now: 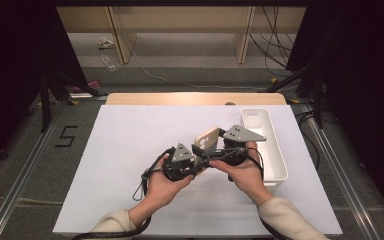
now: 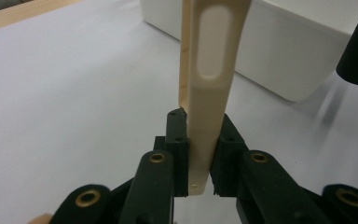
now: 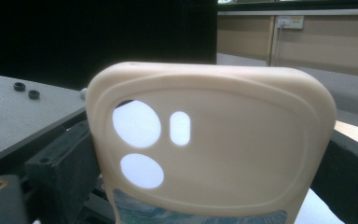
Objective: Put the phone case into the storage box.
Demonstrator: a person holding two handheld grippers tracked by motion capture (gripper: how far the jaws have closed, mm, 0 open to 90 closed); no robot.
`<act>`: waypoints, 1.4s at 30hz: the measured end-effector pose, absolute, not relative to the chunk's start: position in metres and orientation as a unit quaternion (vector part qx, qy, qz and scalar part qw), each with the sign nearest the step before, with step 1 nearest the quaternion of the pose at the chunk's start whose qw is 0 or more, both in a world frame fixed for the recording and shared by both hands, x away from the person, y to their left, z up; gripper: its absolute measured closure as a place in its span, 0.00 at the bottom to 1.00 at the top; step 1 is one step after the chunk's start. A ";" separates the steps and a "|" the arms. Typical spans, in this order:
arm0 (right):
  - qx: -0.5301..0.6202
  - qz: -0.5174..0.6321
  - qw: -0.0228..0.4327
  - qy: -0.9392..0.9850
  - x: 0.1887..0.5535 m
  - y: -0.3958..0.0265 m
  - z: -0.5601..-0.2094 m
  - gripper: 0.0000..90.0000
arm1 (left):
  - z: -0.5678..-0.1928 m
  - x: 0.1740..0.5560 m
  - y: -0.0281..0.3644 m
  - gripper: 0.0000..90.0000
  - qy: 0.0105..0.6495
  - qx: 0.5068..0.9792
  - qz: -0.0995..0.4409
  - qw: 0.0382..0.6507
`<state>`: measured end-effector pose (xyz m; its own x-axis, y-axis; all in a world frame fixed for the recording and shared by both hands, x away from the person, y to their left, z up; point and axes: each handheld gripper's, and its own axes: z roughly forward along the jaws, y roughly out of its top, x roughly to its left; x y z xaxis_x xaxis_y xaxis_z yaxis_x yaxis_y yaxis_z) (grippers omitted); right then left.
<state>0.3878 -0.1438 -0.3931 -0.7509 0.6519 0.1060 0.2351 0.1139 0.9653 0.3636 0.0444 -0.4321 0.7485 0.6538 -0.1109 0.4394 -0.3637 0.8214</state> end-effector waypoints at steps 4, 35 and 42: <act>0.305 0.592 0.179 0.724 0.387 -0.143 -0.393 0.12 | -0.433 0.364 0.045 0.88 0.337 0.816 0.120 0.454; 0.302 0.601 0.192 0.714 0.384 -0.145 -0.385 0.15 | -0.427 0.360 0.049 0.67 0.299 0.833 0.125 0.448; 0.307 0.603 0.197 0.709 0.386 -0.150 -0.382 0.15 | -0.418 0.356 0.059 0.25 0.296 0.833 0.122 0.451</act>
<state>0.3859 -0.1496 -0.3817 -0.7340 0.6731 0.0901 0.1969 0.0840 0.9768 0.3556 0.0591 -0.4182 0.7952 0.6029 -0.0646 0.3833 -0.4172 0.8240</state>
